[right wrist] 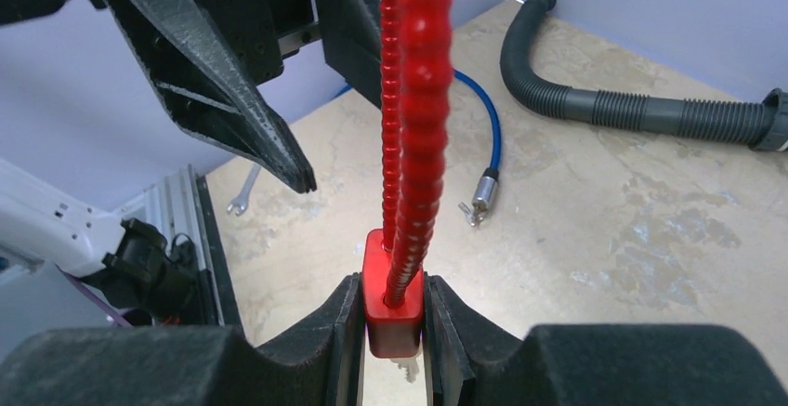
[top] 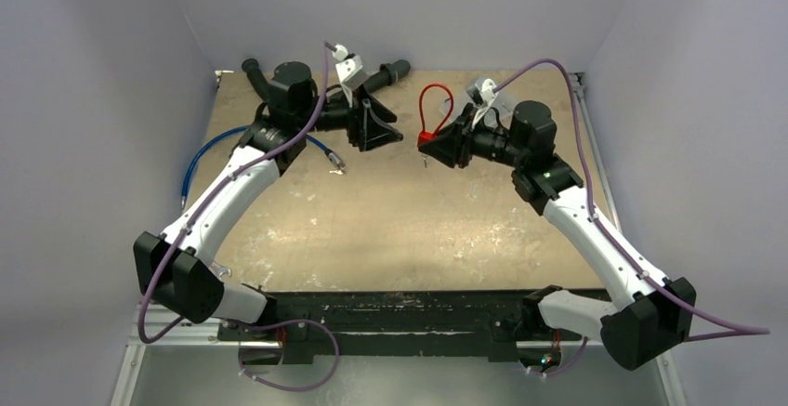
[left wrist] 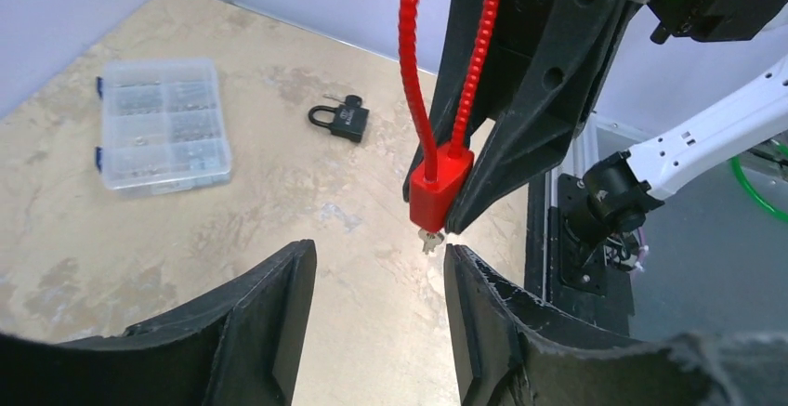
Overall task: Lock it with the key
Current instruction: Lock the lock.
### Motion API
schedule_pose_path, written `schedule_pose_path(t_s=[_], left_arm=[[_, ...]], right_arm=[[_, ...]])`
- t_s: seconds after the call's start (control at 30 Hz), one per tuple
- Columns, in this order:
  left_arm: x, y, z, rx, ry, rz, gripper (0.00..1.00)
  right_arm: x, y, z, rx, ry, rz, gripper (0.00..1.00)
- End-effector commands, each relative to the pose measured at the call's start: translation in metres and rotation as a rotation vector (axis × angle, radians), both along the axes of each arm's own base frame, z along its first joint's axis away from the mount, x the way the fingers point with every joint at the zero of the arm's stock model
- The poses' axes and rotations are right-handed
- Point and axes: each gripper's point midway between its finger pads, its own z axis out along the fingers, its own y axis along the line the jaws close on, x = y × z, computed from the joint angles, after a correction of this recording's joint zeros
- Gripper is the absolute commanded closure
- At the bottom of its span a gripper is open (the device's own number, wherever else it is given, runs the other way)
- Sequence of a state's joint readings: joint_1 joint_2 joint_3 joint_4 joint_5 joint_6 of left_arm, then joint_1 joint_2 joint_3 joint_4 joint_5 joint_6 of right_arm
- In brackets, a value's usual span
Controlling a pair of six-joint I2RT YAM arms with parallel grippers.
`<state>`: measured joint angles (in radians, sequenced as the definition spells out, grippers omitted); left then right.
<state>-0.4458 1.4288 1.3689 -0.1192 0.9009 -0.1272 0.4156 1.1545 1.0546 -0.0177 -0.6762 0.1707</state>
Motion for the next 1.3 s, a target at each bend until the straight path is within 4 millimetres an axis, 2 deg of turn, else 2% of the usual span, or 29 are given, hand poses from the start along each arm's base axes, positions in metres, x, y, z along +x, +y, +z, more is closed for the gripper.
schedule_pose_path(t_s=[0.0,0.13,0.27,0.7,0.83,1.07,1.27], left_arm=[[-0.007,0.013,0.028,-0.072,-0.087,0.047,0.45],[-0.014,0.011,0.021,-0.112,-0.082,0.026,0.49],[-0.015,0.007,0.021,-0.154,-0.08,0.023,0.49],[-0.03,-0.026,0.03,-0.246,-0.061,-0.02,0.53],[-0.023,-0.029,0.03,-0.257,-0.036,0.01,0.55],[-0.018,-0.032,0.028,-0.272,-0.007,0.022,0.65],[-0.011,-0.034,0.03,-0.3,0.017,0.043,0.67]], right_arm=[[0.005,0.002,0.055,0.162,-0.036,-0.012,1.0],[0.007,0.004,0.075,0.251,0.0,-0.014,1.0],[0.006,0.006,0.087,0.309,0.036,-0.009,1.0],[0.007,0.007,0.094,0.337,0.055,-0.008,1.0],[0.007,0.007,0.097,0.347,0.055,-0.002,1.0],[0.004,0.008,0.102,0.358,0.048,0.009,1.0],[0.004,0.008,0.103,0.365,0.052,0.009,1.0]])
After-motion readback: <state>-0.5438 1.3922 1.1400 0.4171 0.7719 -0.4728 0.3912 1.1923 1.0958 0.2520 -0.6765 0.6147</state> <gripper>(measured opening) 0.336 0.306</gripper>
